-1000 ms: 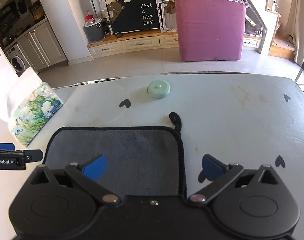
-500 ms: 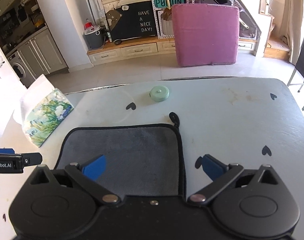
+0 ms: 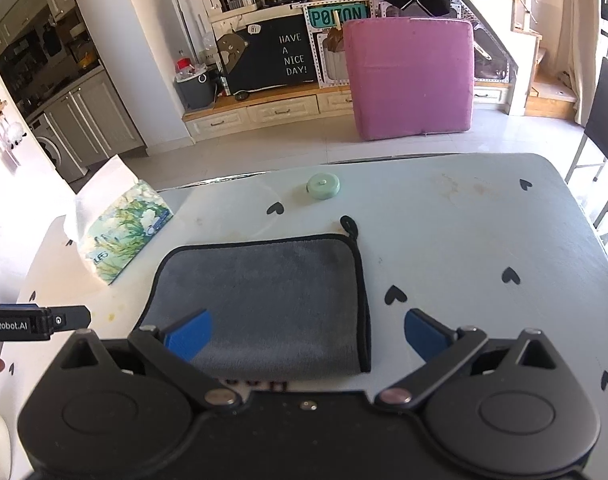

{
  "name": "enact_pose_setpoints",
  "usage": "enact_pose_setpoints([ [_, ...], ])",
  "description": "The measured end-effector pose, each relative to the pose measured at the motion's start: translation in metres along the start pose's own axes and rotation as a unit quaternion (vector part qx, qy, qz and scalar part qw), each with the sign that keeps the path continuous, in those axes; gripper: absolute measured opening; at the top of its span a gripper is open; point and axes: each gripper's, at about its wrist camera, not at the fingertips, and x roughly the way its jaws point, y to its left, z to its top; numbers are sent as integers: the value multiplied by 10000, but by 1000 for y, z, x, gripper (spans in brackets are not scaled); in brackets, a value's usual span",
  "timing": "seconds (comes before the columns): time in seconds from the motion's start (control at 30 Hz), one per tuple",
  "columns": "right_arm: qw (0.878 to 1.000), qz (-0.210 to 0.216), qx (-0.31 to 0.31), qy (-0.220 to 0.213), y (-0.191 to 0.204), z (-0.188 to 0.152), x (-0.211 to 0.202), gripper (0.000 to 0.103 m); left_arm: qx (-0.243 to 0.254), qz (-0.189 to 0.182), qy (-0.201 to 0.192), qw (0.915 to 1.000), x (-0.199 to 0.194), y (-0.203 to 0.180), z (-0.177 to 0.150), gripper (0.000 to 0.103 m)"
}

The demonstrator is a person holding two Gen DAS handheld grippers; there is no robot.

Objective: Fold towel

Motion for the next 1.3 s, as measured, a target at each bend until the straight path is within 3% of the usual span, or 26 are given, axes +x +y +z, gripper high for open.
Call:
enact_pose_setpoints([
  [0.67, 9989, 198, 87, -420, -3, -44, -93, 102, 55, -309, -367, 9988, -93, -7, -54, 99],
  [1.3, 9971, 142, -1, -749, 3, -98, -166, 102, 150, -282, -899, 9954, -173, -3, -123, 99],
])
